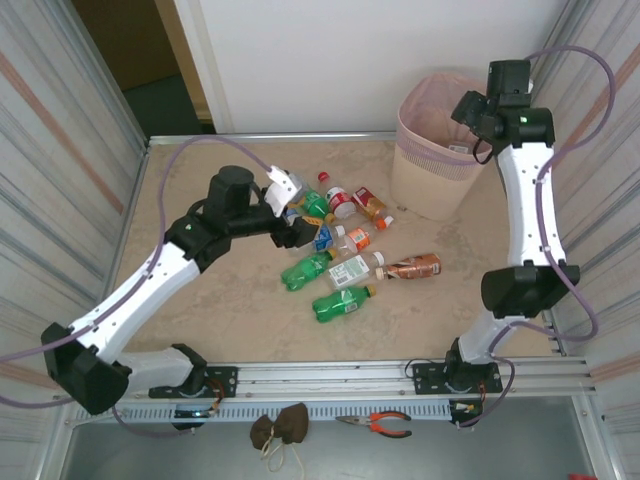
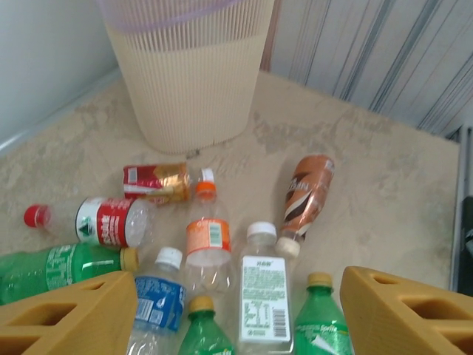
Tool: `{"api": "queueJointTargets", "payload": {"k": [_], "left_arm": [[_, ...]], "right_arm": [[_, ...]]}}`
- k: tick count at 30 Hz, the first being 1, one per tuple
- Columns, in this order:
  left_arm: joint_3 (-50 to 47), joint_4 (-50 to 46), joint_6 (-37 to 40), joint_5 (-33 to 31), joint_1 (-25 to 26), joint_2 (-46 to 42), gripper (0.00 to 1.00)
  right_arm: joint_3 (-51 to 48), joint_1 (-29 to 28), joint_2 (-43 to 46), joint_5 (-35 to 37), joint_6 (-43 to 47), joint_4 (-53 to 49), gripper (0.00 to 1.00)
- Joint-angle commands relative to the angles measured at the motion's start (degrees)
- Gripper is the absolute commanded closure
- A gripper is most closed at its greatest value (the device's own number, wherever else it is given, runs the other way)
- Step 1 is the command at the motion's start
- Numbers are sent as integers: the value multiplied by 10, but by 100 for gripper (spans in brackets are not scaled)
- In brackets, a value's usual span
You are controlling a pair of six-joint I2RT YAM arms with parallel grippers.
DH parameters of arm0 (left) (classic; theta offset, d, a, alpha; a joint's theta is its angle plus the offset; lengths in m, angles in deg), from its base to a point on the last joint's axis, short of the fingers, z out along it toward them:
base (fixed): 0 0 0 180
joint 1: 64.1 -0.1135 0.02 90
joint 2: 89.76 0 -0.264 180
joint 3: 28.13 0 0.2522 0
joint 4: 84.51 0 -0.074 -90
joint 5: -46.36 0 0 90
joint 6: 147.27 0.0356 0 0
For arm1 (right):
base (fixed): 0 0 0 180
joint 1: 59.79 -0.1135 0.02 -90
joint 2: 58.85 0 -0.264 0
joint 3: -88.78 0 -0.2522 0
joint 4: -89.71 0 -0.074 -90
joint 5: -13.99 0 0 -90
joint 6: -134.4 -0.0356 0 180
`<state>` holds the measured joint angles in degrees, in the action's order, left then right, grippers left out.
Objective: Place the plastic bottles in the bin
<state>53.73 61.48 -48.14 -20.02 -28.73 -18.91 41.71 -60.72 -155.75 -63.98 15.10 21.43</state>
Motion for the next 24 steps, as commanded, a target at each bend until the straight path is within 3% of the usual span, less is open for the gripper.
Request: {"api": "queueJointTargets", "payload": {"k": [1, 8, 15, 24], "left_arm": [[36, -82, 47, -37, 2, 33, 28], [75, -200, 91, -79, 6, 114, 29], [80, -292, 111, -179, 46, 193, 29], [119, -391, 42, -239, 78, 311, 24]], "right_arm": [[-47, -3, 49, 1, 16, 32, 24], [-144, -2, 111, -1, 21, 61, 24], [-202, -1, 144, -5, 23, 74, 24], [-227, -1, 153, -13, 23, 84, 25]]}}
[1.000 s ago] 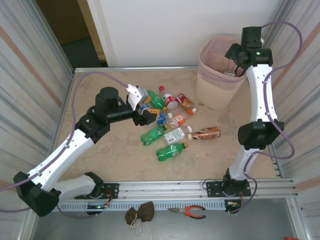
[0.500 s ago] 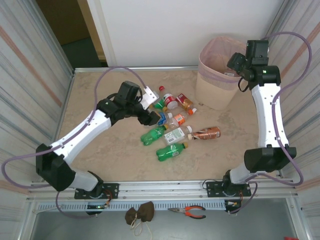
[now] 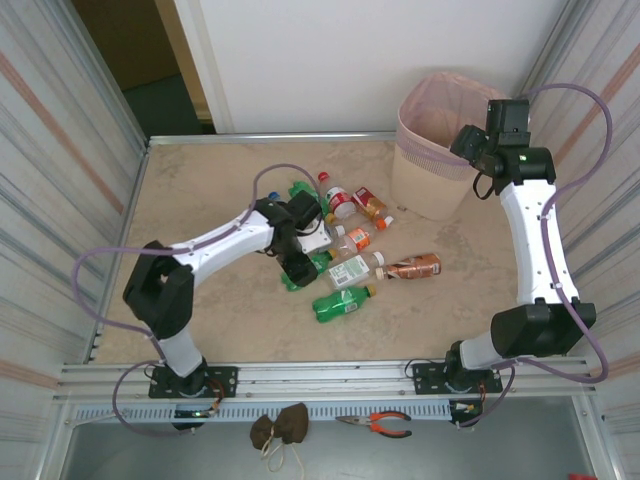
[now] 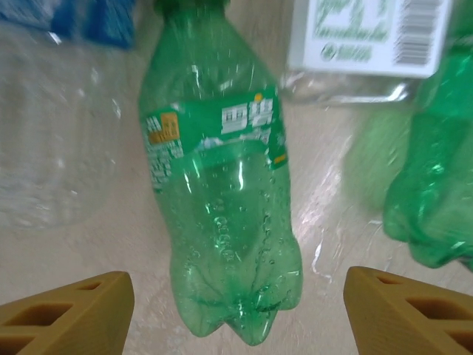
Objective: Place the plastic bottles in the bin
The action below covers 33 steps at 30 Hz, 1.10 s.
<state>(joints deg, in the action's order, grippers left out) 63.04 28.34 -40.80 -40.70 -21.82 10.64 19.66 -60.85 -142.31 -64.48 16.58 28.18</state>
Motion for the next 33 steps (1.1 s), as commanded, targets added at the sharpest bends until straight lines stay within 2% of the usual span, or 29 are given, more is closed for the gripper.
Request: {"api": "queueJointTargets", "payload": {"k": [1, 7, 13, 20, 33], "left_arm": [[27, -61, -42, -40, 14, 22, 24], [25, -56, -78, -62, 25, 50, 20], [12, -38, -76, -49, 26, 70, 19], [5, -30, -58, -71, 28, 105, 21], [3, -28, -43, -70, 28, 115, 39]], "right_arm": [[-8, 1, 19, -8, 8, 17, 25], [-16, 1, 18, -16, 8, 23, 25], [-16, 1, 16, -24, 8, 29, 25], [-17, 1, 16, -32, 6, 32, 25], [-20, 2, 20, -31, 5, 32, 26]]}}
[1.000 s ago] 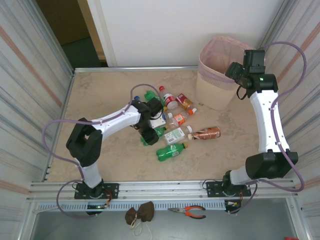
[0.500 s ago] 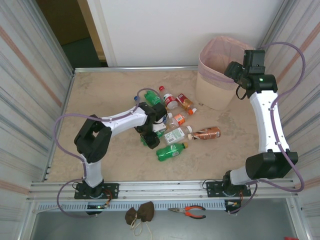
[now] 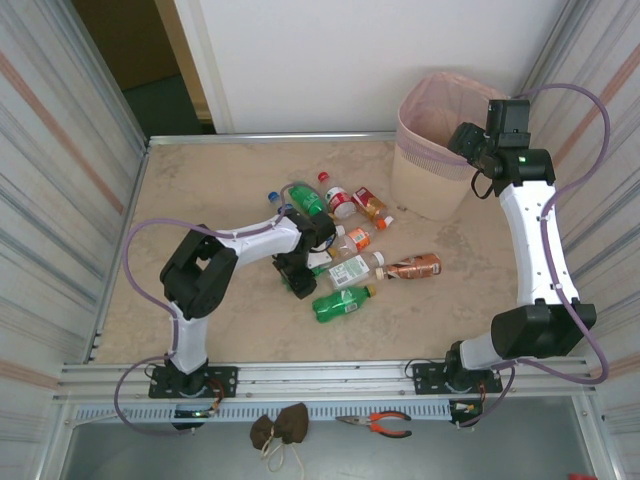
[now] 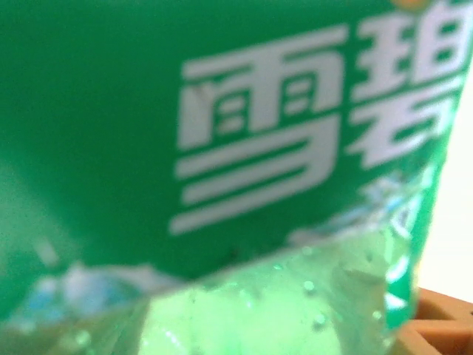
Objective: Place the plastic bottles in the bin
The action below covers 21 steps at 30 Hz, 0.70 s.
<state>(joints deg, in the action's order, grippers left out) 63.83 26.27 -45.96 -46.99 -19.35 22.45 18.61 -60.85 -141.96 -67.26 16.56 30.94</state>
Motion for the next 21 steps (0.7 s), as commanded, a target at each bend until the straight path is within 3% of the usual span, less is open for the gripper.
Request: {"api": "queueJointTargets", "payload": {"k": [1, 16, 21], "left_arm": [[-7, -7, 9, -6, 3, -5, 40], [-51, 26, 14, 38, -2, -113, 47], [-51, 49, 7, 78, -8, -169, 48]], "right_arm": [[-9, 1, 16, -4, 6, 4, 26], [-6, -7, 30, -9, 2, 4, 27], [-16, -9, 44, -59, 10, 19, 27]]}}
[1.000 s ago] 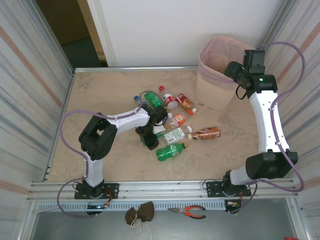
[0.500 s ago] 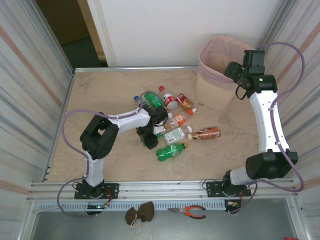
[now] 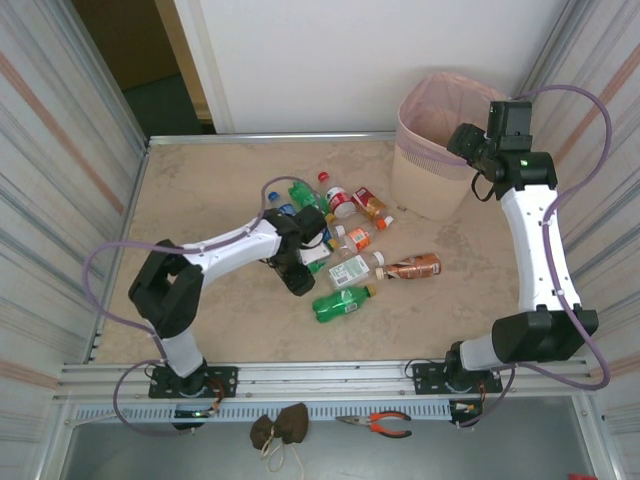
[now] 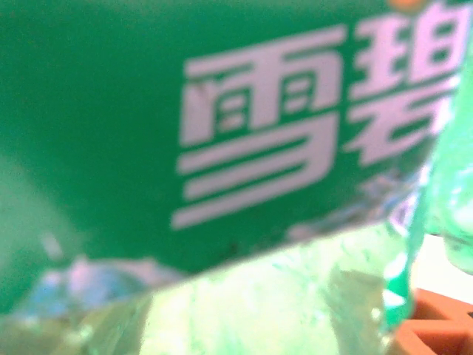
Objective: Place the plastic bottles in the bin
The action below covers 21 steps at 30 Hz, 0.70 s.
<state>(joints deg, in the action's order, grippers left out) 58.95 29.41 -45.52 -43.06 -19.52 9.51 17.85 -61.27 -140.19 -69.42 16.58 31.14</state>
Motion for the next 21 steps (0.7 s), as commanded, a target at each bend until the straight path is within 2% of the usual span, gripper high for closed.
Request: {"api": "queueJointTargets", "payload": {"k": [1, 14, 21], "left_arm": [[1, 25, 1, 56, -11, -52, 48], [-7, 238, -46, 289, -56, -218, 49], [4, 351, -75, 421, -60, -255, 49]], "right_arm": [[-17, -5, 33, -58, 14, 29, 27], [-152, -10, 136, -456, 49, 286, 21], [-188, -70, 189, -564, 122, 375, 16]]}}
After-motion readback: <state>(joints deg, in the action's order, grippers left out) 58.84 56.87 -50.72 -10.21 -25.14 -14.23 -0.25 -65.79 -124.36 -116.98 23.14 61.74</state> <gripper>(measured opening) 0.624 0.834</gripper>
